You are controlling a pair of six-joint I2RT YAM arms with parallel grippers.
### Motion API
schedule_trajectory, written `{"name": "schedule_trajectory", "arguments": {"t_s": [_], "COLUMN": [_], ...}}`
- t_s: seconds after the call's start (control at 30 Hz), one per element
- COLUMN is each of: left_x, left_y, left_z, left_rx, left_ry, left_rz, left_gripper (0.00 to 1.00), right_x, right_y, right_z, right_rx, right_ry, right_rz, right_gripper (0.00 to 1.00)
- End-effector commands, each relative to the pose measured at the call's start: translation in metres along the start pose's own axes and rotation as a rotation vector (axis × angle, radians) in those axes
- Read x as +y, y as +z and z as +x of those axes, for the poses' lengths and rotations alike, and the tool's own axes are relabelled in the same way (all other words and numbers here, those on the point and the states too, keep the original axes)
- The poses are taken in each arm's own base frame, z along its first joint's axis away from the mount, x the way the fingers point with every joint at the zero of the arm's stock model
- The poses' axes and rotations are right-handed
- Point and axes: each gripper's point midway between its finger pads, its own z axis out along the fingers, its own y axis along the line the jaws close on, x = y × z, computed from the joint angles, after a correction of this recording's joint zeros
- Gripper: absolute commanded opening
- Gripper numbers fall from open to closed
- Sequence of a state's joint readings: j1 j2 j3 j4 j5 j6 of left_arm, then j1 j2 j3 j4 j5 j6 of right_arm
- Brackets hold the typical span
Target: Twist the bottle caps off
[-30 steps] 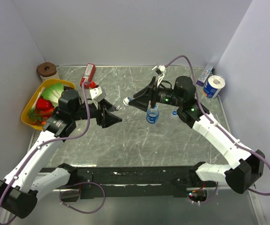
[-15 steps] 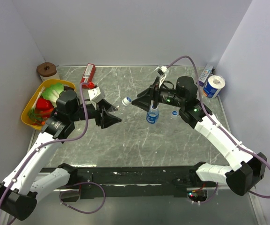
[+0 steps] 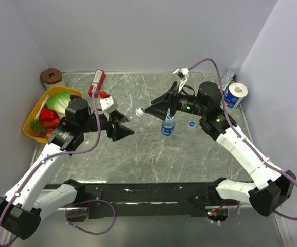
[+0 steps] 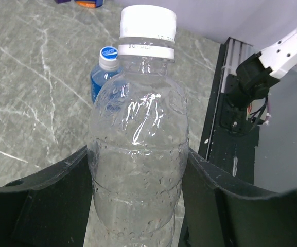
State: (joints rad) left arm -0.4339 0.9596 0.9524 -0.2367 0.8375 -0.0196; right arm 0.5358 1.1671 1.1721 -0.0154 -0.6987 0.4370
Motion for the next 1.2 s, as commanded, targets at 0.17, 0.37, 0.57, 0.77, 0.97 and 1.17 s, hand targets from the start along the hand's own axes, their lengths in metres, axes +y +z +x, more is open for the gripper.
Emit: {"name": "schedule_trajectory", "arguments": {"t_s": [0.17,0.37,0.57,0.77,0.97,1.17], "left_x": [0.008,0.013,0.016,0.007,0.008,0.006], "left_y": [0.001,0.003,0.002,0.000,-0.007,-0.008], "left_z": [-0.015,-0.012,-0.013,-0.021,-0.027,-0.026], "left_rx": [-0.020,-0.010,-0.015,-0.051,-0.077,-0.077], "left_ry": [0.084,0.079,0.083,0.089,0.107,0.071], "left_rz": [-0.066,-0.088,-0.113,-0.081,-0.095,-0.080], "left_gripper": [0.44,0.44,0.44,0.43,0.43,0.43], "right_x": [0.025,0.019,0.020,0.022,0.021,0.021], "right_y": [0.024,0.038,0.041,0.039,0.034,0.028], "right_z": [-0.027,-0.016,-0.009,-0.003,0.001,0.001], "right_rx": [-0.026,0.019,0.037,0.045,0.051,0.043], "right_ry": [0.085,0.149,0.161,0.159,0.142,0.114], "right_rz": [-0.108,-0.115,-0.121,-0.143,-0.131,-0.107], "right_gripper": [0.75,0.68,0.56,0.53,0.49,0.51]}}
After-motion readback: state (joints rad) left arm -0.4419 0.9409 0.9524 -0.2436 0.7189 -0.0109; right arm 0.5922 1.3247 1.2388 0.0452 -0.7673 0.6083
